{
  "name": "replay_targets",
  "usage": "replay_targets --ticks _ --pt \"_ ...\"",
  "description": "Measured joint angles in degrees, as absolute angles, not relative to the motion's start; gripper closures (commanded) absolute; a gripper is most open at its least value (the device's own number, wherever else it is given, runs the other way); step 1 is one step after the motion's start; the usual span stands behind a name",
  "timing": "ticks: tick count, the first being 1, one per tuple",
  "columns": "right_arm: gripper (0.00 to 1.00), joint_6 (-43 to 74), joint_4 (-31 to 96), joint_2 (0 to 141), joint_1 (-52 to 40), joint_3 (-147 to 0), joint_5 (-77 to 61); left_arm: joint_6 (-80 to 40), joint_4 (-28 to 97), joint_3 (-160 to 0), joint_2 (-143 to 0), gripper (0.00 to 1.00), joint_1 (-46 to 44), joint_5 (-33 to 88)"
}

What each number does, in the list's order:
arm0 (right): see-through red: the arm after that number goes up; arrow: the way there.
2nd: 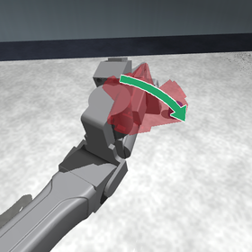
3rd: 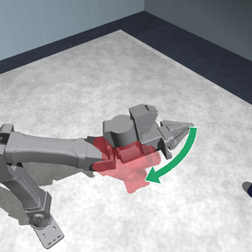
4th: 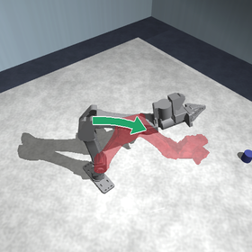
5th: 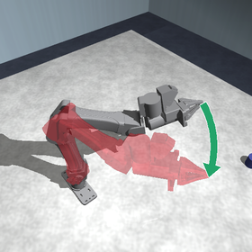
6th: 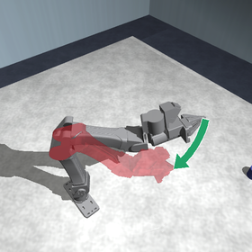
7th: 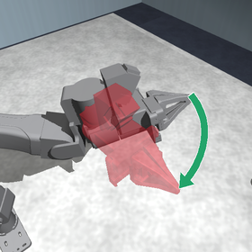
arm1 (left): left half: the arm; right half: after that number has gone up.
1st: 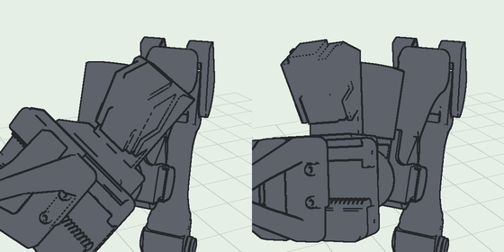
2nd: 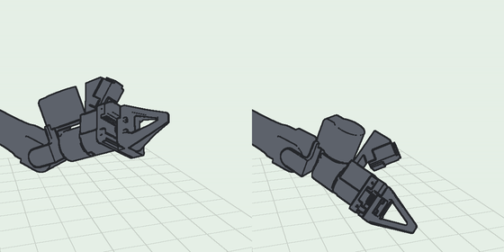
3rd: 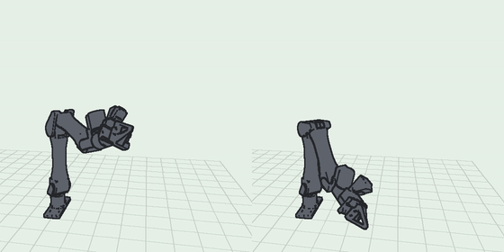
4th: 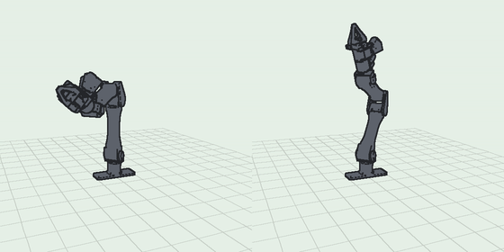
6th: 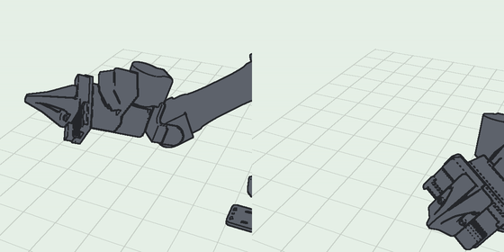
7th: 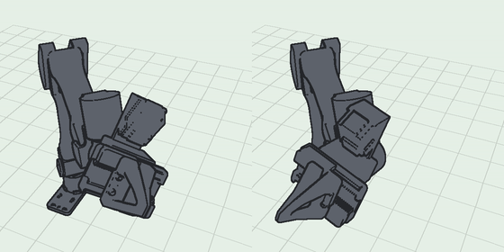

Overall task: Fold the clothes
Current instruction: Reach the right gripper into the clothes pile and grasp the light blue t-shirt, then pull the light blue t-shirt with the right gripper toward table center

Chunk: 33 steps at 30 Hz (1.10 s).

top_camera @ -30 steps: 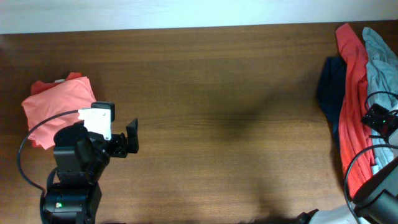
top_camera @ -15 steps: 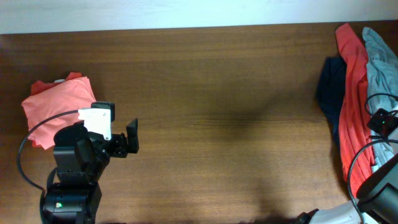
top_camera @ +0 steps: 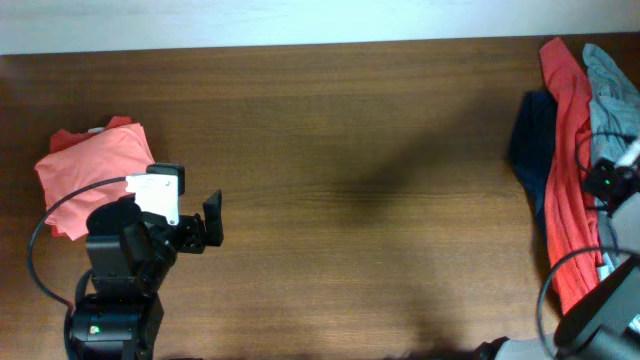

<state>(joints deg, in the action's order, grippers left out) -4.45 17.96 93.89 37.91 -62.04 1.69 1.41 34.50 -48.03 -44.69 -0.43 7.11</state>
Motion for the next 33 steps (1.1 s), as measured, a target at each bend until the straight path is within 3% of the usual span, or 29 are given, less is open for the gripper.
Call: replay_targets --ticks 6,15,21,30,32,33 --pt "0.96 -4.5 25.5 84.9 26.2 -62.2 -0.4 1.4 34.5 -48.0 -44.7 0.01 -0.4 7.1" --pt "0.96 -0.9 31.0 81.0 -0.8 -62.3 -2.2 1.4 34.5 -48.0 -44.7 0.01 -0.4 7.1" --pt "0.96 2.0 22.9 83.9 -15.9 -62.3 -2.3 1.4 34.4 -48.0 -44.7 0.0 -0.4 7.1" --pt "0.96 7.7 0.4 94.1 -27.0 -62.4 -2.1 1.4 34.5 -48.2 -44.7 0.01 -0.4 7.1" --pt "0.86 9.1 -3.8 95.7 -28.5 -62.5 -2.0 1.4 34.3 -48.2 -44.8 0.01 -0.4 7.1" --pt "0.69 9.6 -5.0 96.1 -29.1 -62.5 -1.9 1.4 34.2 -48.2 -44.8 0.01 -0.4 7.1"
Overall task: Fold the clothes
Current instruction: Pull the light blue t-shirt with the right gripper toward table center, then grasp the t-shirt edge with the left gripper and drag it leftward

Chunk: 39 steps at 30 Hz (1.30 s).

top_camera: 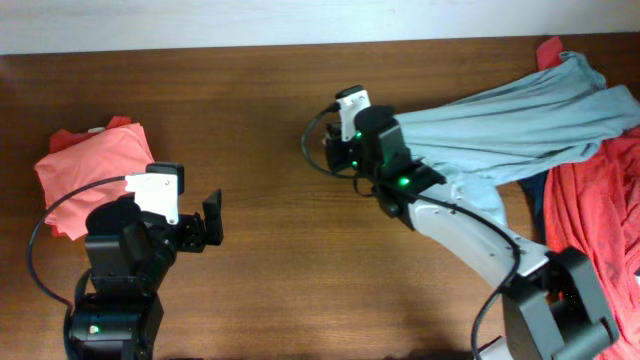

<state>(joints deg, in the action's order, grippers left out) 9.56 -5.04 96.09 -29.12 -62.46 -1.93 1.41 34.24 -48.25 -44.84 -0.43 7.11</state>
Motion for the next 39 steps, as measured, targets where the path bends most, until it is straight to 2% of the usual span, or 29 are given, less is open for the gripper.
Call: replay_targets --ticks 1,2,3,4,5,6,11,17,21,27,31,39 --pt "0.6 10.2 -6.0 96.4 -29.6 -62.5 -2.1 1.4 34.2 -48.3 -44.9 0.01 -0.4 7.1" --pt "0.47 10.8 -6.5 96.5 -30.2 -62.5 -2.5 1.4 34.0 -48.3 -45.2 0.01 -0.4 7.1" --pt "0.25 10.8 -6.2 96.5 -30.4 -62.5 -2.6 1.4 34.0 -48.3 -45.4 0.01 -0.4 7.1" --pt "0.1 11.1 -5.4 96.5 -30.4 -62.5 -2.7 1.4 33.6 -48.3 -45.7 0.01 -0.4 7.1" --pt "0.04 10.9 -4.2 96.5 -30.1 -62.5 -2.9 1.4 33.1 -48.3 -46.0 0.01 -0.4 7.2" --pt "0.01 10.6 -3.0 96.4 -29.5 -62.5 -2.9 1.4 32.8 -48.3 -46.3 0.01 -0.4 7.2" --pt "0.01 8.7 4.8 91.1 -22.5 -62.5 -2.9 1.2 28.6 -48.3 -48.9 0.01 -0.4 11.4" --pt "0.01 7.9 20.4 75.8 -11.7 -62.7 -2.8 -1.3 21.0 -48.6 -57.7 0.01 -1.7 16.1" --pt "0.01 7.6 29.7 67.9 -6.4 -62.8 -2.9 -2.3 14.7 -48.6 -67.7 0.01 -7.0 18.2" --pt "0.01 7.5 38.2 63.1 0.9 -62.8 -2.9 -3.0 3.6 -48.7 -82.4 0.01 -16.8 19.5" --pt "0.01 7.5 42.7 62.2 3.5 -62.8 -2.9 -4.8 -2.4 -48.8 -91.3 0.01 -21.4 19.6" --pt "0.02 7.5 45.6 62.2 4.5 -62.8 -2.9 -8.3 -6.2 -53.7 -106.4 0.0 -23.9 19.5"
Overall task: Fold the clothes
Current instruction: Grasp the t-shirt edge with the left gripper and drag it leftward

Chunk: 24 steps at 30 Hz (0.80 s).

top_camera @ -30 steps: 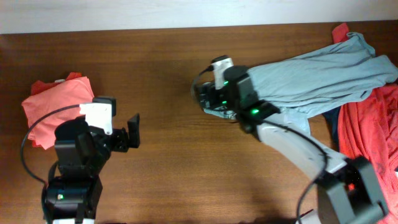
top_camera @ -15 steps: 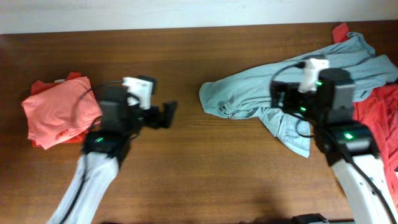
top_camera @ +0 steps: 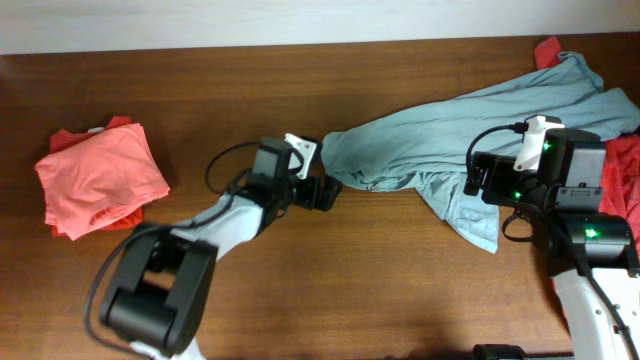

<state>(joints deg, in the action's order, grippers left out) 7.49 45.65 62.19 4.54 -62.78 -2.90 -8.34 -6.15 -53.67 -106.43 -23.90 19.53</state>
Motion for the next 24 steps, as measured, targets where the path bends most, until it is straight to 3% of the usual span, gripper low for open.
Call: replay_targets --ticks 5,10,18,21,23,24 --pt "0.01 7.5 45.9 62.2 4.5 -62.8 -2.9 -8.9 -6.4 -58.5 -112.2 0.02 -25.2 19.5" --pt "0.01 7.5 45.9 62.2 4.5 -62.8 -2.9 -9.2 -6.8 -60.4 -114.3 0.18 -25.7 19.6" --pt "0.01 7.5 45.9 62.2 4.5 -62.8 -2.9 -9.5 -9.2 -61.3 -116.6 0.65 -26.7 19.5" --pt "0.01 7.5 46.1 62.2 4.5 -62.8 -2.9 -9.6 -11.1 -61.3 -117.5 0.91 -27.6 19.6" --pt "0.01 7.5 46.1 62.2 4.5 -62.8 -2.9 -9.8 -12.1 -61.3 -117.7 1.0 -28.1 19.6" --pt "0.01 7.5 46.1 62.2 4.5 -62.8 -2.9 -9.8 -12.4 -61.3 -117.7 1.0 -28.2 19.6"
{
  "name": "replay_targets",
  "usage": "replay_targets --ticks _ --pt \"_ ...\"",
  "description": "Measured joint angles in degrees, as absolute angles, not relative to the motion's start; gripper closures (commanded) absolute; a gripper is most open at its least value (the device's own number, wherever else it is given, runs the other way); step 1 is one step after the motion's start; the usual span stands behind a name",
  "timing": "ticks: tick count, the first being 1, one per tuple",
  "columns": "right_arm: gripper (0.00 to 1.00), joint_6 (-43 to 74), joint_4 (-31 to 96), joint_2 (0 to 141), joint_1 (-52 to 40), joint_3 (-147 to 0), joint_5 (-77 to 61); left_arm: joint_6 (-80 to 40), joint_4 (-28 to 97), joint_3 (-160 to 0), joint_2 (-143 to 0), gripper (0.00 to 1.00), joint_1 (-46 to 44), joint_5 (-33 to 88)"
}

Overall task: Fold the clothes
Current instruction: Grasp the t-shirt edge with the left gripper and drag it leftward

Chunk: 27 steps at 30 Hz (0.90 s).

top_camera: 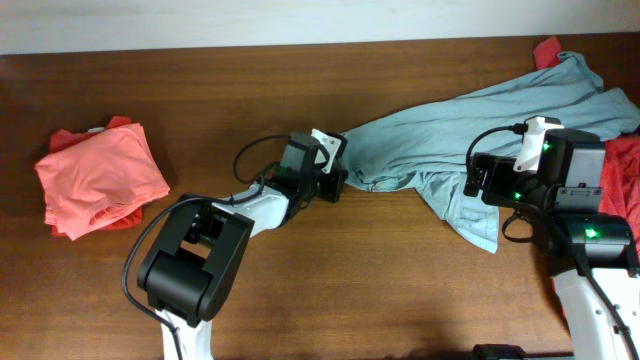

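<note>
A light blue garment [470, 115] lies crumpled across the table's right half, reaching from the middle to the far right corner. My left gripper [337, 182] is stretched out to the garment's left edge and touches it; the overhead view does not show whether its fingers have closed on the cloth. At the garment's lower flap [470, 218], my right gripper [474, 178] stands open, pointing left, with nothing held. A folded coral garment [98, 178] rests at the far left.
A red garment [625, 160] lies at the right edge, partly under the blue one and behind the right arm. The table's back edge meets a white wall [300, 20]. The bare wooden tabletop [200, 90] shows between the coral stack and the blue garment.
My left gripper has moved a little right and further back, from just short of the blue garment's left tip to right at its edge. The right arm and the garment have stayed put.
At first the blue garment lay in the pile at the far right, with my left arm resting by the coral stack. Then my right gripper held it out over the table's middle. Later the garment lay spread there, my right gripper back at the right, my left reaching toward it.
</note>
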<state>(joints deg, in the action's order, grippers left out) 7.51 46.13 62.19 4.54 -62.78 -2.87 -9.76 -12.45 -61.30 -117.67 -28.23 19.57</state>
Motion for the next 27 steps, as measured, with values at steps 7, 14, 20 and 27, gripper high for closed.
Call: replay_targets --ticks 7,14,20,27 --pt "0.01 7.5 46.2 62.2 4.5 -62.8 -2.9 -10.0 -10.4 -61.3 -117.6 1.0 -26.8 19.2" --pt "0.01 7.5 46.3 62.2 4.5 -62.8 -2.9 -10.1 -3.4 -61.2 -110.4 1.0 -17.6 12.4" --pt "0.01 7.5 46.3 62.2 4.5 -62.8 -2.9 -10.1 -2.3 -65.6 -102.9 0.01 -3.0 7.0" --pt "0.01 7.5 46.3 63.4 4.5 -62.8 -2.9 -10.3 12.8 -72.0 -102.4 0.01 5.0 9.3"
